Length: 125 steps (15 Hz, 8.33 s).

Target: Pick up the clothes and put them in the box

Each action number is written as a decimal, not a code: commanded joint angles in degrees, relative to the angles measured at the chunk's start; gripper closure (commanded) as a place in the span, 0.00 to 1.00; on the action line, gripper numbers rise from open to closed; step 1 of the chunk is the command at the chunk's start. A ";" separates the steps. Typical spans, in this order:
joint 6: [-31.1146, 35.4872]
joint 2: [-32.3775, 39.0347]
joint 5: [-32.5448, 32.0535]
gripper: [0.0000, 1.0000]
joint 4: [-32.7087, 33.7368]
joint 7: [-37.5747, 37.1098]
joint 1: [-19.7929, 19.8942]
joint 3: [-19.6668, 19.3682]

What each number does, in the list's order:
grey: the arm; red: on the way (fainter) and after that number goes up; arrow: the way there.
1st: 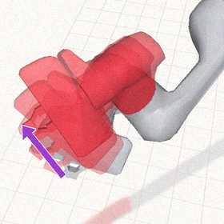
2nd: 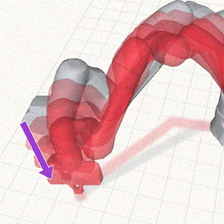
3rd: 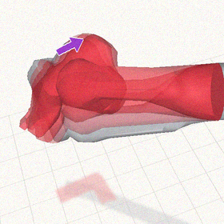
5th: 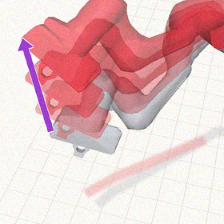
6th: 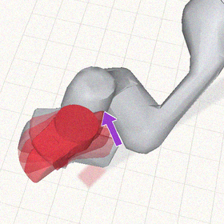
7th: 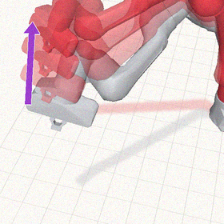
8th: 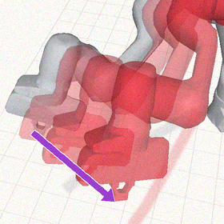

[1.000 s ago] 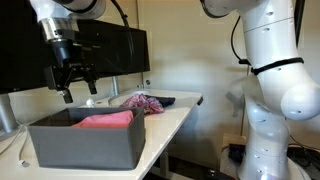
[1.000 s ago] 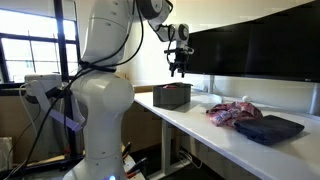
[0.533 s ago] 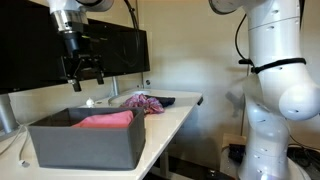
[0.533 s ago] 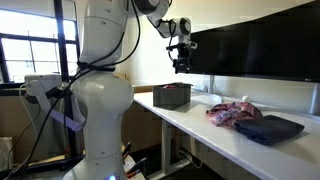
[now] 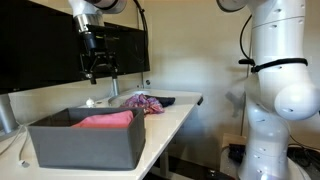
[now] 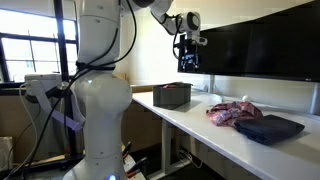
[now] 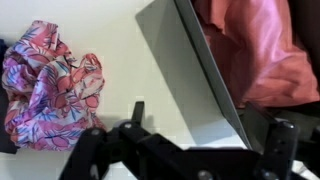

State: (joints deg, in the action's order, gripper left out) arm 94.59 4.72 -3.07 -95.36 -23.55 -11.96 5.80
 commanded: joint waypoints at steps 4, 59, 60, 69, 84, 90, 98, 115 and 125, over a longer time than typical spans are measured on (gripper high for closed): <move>2.43 -4.12 -1.54 0.00 -5.85 -3.79 3.69 -1.59; 11.71 17.86 0.77 0.00 1.07 8.89 14.78 -10.46; 12.00 18.32 0.61 0.00 1.08 9.31 14.85 -10.54; 12.45 19.16 0.56 0.32 -0.07 12.28 15.55 -11.02; 10.67 17.95 1.02 0.94 -0.07 10.16 14.51 -10.38; 9.19 15.48 1.81 0.92 0.77 7.78 13.05 -9.83; 2.08 9.51 2.77 0.92 5.44 4.83 10.99 -8.20; -19.85 11.15 -0.10 0.92 31.28 4.50 2.67 -3.09; -34.21 14.14 0.31 0.92 43.62 3.29 -6.25 0.16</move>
State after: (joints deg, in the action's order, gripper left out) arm 63.89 17.37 -2.21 -55.49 -19.33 -16.31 4.96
